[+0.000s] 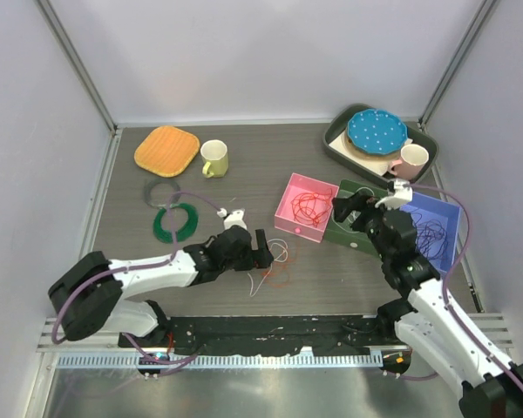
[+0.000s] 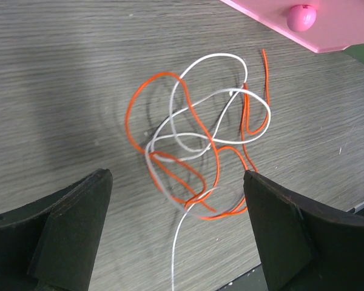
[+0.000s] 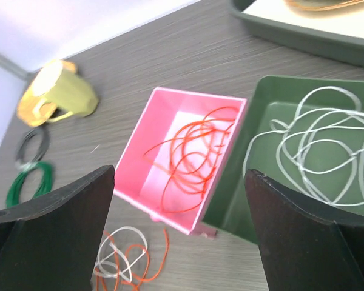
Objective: Untangle the cables
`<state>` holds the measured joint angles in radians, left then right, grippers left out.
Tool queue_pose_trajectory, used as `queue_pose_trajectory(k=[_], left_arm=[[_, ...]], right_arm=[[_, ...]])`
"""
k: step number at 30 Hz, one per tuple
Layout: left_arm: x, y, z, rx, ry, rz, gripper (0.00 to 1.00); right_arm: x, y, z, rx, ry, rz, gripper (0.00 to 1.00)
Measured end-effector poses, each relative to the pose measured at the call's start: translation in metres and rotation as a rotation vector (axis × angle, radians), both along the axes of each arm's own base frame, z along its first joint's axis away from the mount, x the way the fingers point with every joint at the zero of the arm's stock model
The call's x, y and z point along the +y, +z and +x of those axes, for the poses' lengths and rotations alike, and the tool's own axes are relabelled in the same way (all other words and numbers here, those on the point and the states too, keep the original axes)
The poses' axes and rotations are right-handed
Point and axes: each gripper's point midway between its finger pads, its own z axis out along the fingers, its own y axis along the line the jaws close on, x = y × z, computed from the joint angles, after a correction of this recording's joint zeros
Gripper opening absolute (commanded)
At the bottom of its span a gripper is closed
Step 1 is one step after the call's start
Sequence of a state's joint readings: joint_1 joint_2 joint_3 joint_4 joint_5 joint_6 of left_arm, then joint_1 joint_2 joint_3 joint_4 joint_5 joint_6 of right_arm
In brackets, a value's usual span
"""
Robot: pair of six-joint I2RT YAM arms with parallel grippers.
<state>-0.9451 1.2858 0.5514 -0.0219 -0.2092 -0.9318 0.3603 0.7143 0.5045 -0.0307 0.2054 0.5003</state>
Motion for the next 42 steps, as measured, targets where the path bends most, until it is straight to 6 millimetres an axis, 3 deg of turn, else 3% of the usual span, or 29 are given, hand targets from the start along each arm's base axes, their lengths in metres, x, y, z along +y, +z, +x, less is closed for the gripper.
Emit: queue_pose_trajectory(k=[2, 3, 5, 6, 9, 13, 19, 21, 24, 31, 38, 42], left_arm=[[-0.011, -0.004, 0.004, 0.017, -0.012, 0.004, 0.71], [-0.015, -0.005, 0.006, 0.023, -0.016, 0.005, 0.58], [-0.021, -0.007, 0.008, 0.034, -0.022, 0.006, 0.41], [-0.024, -0.009, 0.009, 0.038, -0.029, 0.011, 0.22], [-0.026, -0.013, 0.009, 0.049, -0.033, 0.015, 0.00], [-0.019, -0.011, 0.010, 0.037, -0.016, 0.036, 0.00], [0.014, 0.017, 0.009, -0.051, 0.064, 0.019, 0.00], [0.028, 0.021, 0.005, -0.073, 0.094, 0.015, 0.00], [0.049, 0.018, -0.002, -0.078, 0.138, 0.018, 0.00], [0.077, 0.008, -0.014, -0.073, 0.197, 0.016, 0.00], [0.082, 0.007, -0.015, -0.074, 0.210, 0.030, 0.00], [0.083, 0.005, -0.015, -0.071, 0.212, 0.039, 0.00]], right_arm=[[0.010, -0.001, -0.009, -0.049, 0.065, 0.038, 0.94], [0.014, -0.003, -0.014, -0.068, 0.100, 0.055, 0.94], [0.024, -0.008, -0.022, -0.084, 0.166, 0.073, 0.94], [0.032, -0.008, -0.025, -0.086, 0.213, 0.082, 0.94], [0.050, -0.008, -0.030, -0.080, 0.323, 0.090, 0.90], [0.081, -0.020, -0.030, -0.005, 0.460, 0.061, 0.89], [0.171, -0.059, -0.067, 0.137, 0.692, -0.179, 0.86], [0.191, -0.065, -0.072, 0.154, 0.718, -0.240, 0.86], [0.206, -0.078, -0.067, 0.186, 0.706, -0.298, 0.80], [0.214, -0.125, -0.074, 0.297, 0.717, -0.396, 0.75], [0.233, -0.124, -0.087, 0.252, 0.838, -0.409, 0.72], [0.242, -0.134, -0.093, 0.238, 0.907, -0.437, 0.62]])
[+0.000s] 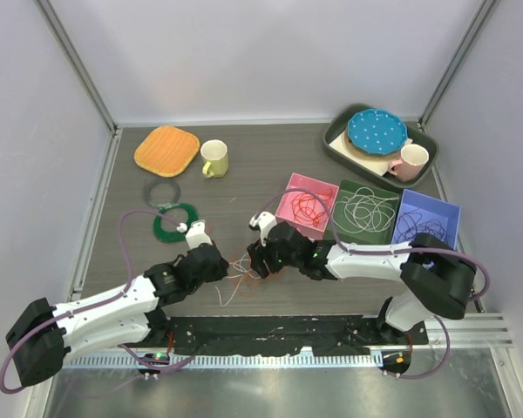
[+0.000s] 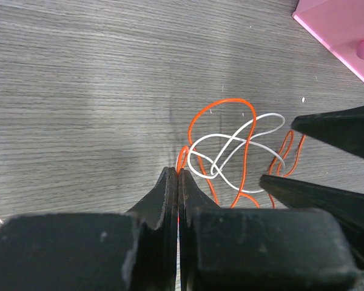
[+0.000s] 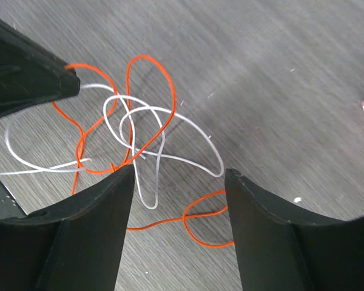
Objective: Untangle the cables
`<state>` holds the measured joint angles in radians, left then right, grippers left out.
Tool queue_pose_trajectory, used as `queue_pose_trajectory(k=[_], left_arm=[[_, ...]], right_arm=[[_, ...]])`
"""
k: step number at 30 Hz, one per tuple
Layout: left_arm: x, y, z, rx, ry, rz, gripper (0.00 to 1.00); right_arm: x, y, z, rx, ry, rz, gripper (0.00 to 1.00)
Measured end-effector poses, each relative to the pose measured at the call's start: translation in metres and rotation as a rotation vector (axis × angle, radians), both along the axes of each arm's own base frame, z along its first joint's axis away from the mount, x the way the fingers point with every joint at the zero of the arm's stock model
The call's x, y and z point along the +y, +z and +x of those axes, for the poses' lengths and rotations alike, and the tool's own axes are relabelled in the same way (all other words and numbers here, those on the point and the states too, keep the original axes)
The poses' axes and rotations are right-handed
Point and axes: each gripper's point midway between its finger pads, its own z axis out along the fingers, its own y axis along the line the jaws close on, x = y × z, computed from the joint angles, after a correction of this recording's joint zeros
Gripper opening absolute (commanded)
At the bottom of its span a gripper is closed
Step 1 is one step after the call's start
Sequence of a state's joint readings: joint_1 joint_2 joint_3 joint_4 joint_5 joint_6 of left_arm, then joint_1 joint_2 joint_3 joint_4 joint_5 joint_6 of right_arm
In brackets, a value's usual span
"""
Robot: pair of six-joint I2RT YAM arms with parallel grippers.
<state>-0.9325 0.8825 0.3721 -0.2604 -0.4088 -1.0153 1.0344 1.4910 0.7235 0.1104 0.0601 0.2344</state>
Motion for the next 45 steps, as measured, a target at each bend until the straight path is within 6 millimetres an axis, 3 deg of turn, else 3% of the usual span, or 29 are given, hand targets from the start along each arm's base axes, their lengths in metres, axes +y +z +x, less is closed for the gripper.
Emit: queue_pose_trajectory(k=[2, 5, 6, 7, 13, 20, 28, 35, 39, 45], left_arm=[[0.000, 0.000, 0.000, 0.001, 0.000, 0.001, 0.00], [0.000, 0.000, 0.000, 0.001, 0.000, 0.001, 0.00], [0.000, 0.000, 0.000, 0.001, 0.000, 0.001, 0.00], [0.000, 0.000, 0.000, 0.001, 0.001, 0.002, 0.00], [0.005, -0.002, 0.000, 0.003, 0.014, 0.018, 0.00], [0.020, -0.001, -0.001, 0.003, 0.069, 0.044, 0.00], [0.068, 0.017, 0.005, -0.021, 0.311, 0.121, 0.00], [0.127, 0.009, 0.002, 0.029, 0.550, 0.251, 0.01], [0.140, 0.011, 0.000, 0.033, 0.607, 0.247, 0.00], [0.148, 0.010, -0.003, 0.017, 0.629, 0.217, 0.00]], right_arm=[[0.002, -0.013, -0.005, 0.012, 0.032, -0.032, 0.55], [0.002, -0.031, -0.012, 0.036, 0.064, -0.083, 0.26], [0.003, -0.035, -0.013, 0.041, 0.071, -0.099, 0.13], [0.003, -0.038, -0.014, 0.045, 0.074, -0.111, 0.08], [0.001, -0.026, -0.001, -0.014, -0.008, -0.112, 0.01], [-0.018, 0.032, 0.029, -0.155, -0.228, -0.011, 0.01], [-0.079, 0.090, 0.053, -0.306, -0.553, 0.029, 0.01], [-0.147, 0.143, 0.059, -0.437, -0.797, 0.057, 0.01], [-0.182, 0.166, 0.064, -0.482, -0.906, 0.088, 0.01], [-0.249, 0.201, 0.081, -0.543, -1.110, 0.095, 0.01]])
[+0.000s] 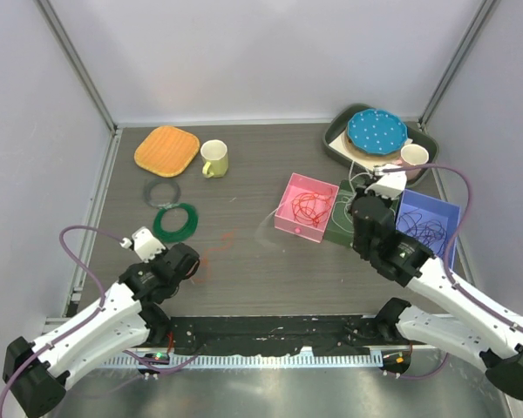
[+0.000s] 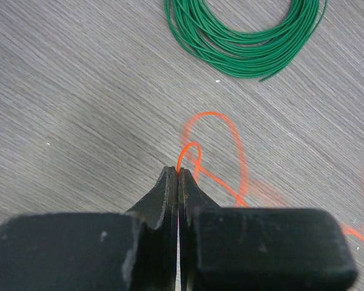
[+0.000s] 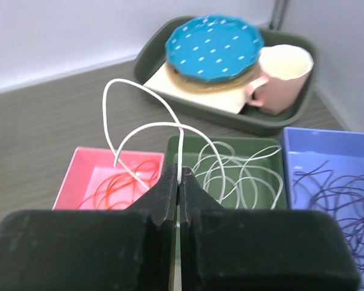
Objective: Untangle the cables
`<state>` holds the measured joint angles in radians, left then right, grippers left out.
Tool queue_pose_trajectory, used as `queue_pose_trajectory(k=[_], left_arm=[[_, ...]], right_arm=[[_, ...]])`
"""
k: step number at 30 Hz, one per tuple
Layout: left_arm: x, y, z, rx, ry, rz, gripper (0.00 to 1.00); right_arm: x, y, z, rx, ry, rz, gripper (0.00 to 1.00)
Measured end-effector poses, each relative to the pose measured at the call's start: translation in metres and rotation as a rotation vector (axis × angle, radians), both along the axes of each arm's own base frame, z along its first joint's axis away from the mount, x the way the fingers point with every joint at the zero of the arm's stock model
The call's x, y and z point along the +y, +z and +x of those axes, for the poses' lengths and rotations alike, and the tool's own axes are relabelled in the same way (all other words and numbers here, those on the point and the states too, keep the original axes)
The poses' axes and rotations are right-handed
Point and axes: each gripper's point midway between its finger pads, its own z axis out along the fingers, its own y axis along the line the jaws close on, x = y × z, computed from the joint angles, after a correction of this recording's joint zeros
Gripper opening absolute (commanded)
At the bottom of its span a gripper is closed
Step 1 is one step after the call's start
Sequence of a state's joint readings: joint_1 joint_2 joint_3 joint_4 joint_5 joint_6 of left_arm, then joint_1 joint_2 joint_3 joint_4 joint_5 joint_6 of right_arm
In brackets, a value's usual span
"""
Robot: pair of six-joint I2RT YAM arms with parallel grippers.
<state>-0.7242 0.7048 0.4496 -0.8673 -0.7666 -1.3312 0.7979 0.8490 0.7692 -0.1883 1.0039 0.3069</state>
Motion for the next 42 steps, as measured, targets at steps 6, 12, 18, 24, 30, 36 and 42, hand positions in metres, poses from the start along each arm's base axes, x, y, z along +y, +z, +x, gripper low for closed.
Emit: queue_pose_trajectory(k=[6, 12, 18, 24, 30, 36, 42], left_arm=[[0.005, -0.004, -0.002, 0.012, 0.014, 0.011, 0.00], [0.005, -0.009, -0.002, 0.042, 0.010, 0.037, 0.00], [-0.005, -0.007, 0.003, 0.018, -0.043, 0.002, 0.00], [-0.010, -0.005, 0.004, -0.027, -0.078, -0.040, 0.01], [-0.012, 0.000, 0.005, -0.063, -0.086, -0.070, 0.00], [-0.013, -0.001, 0.005, -0.063, -0.091, -0.077, 0.00], [-0.014, -0.005, 0.003, -0.044, -0.098, -0.069, 0.00]], right_arm=[[-0.041, 0.013, 0.005, -0.017, -0.123, -0.007, 0.01], [-0.050, 0.020, 0.008, -0.010, -0.143, -0.027, 0.01], [-0.046, 0.044, 0.020, -0.027, -0.137, -0.041, 0.01], [-0.039, 0.062, 0.032, -0.040, -0.122, -0.056, 0.01], [-0.042, 0.062, 0.036, -0.035, -0.133, -0.067, 0.01], [-0.051, 0.035, 0.037, -0.005, -0.171, -0.058, 0.01], [-0.070, -0.034, 0.049, 0.135, -0.239, -0.080, 0.01]])
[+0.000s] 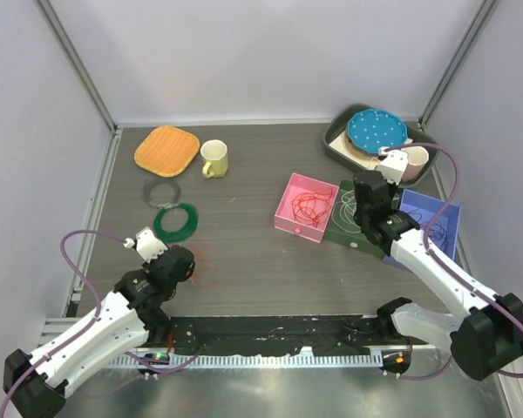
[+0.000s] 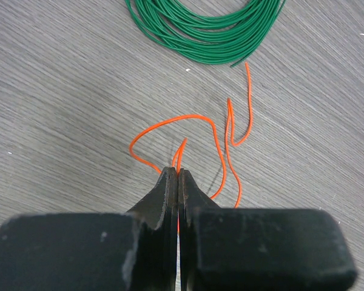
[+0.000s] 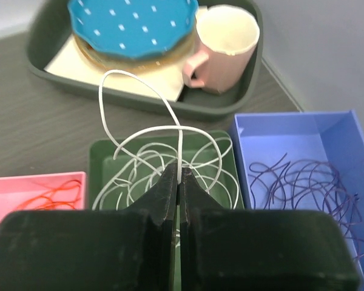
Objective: Untangle the cables
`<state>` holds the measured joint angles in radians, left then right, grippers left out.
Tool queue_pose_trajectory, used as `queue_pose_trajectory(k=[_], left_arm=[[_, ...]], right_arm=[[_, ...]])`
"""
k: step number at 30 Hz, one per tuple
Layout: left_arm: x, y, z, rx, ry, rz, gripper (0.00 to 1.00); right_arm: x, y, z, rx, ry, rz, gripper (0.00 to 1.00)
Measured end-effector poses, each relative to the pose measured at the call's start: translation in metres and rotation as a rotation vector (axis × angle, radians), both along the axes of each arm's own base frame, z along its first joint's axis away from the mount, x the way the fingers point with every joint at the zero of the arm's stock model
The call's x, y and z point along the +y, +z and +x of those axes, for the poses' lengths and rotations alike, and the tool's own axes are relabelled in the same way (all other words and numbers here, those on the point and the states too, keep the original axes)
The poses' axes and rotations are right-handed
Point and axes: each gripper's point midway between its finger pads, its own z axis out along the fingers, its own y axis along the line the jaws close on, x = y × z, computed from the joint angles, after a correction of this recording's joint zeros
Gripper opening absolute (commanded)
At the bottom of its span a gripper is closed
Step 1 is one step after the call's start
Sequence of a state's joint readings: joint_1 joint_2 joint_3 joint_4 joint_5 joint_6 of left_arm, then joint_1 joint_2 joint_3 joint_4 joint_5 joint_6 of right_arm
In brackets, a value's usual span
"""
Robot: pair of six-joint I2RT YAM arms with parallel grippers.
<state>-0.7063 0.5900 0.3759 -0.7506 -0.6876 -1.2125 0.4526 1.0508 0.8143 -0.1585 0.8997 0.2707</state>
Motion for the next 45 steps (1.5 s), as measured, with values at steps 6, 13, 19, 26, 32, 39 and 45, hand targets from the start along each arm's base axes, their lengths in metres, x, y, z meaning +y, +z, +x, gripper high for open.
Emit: queue_pose_trajectory(k=[6, 13, 19, 26, 32, 39, 45], left_arm=[[0.000, -0.001, 0.000, 0.008, -0.007, 0.012, 0.00], [0.000, -0.001, 0.000, 0.008, -0.012, 0.016, 0.00], [-0.002, 0.000, 0.001, 0.001, -0.016, 0.009, 0.00], [-0.003, 0.000, 0.001, 0.002, -0.025, 0.005, 0.00], [-0.004, 0.001, 0.001, -0.005, -0.038, 0.000, 0.00], [-0.016, -0.002, 0.003, -0.013, -0.085, -0.037, 0.00], [-0.043, 0.003, 0.010, -0.039, -0.188, -0.119, 0.00]], right_arm=[[-0.009, -0.061, 0.002, 0.120, -0.024, 0.047, 0.01], [0.002, -0.114, -0.008, 0.214, 0.003, 0.133, 0.02], [0.003, -0.157, -0.019, 0.320, -0.008, 0.174, 0.04], [0.008, -0.170, -0.021, 0.355, 0.006, 0.205, 0.38], [0.009, -0.149, -0.021, 0.316, 0.021, 0.222, 0.72], [0.024, -0.086, -0.017, 0.152, 0.158, 0.282, 0.92], [0.092, -0.067, -0.025, 0.112, 0.531, 0.313, 0.93]])
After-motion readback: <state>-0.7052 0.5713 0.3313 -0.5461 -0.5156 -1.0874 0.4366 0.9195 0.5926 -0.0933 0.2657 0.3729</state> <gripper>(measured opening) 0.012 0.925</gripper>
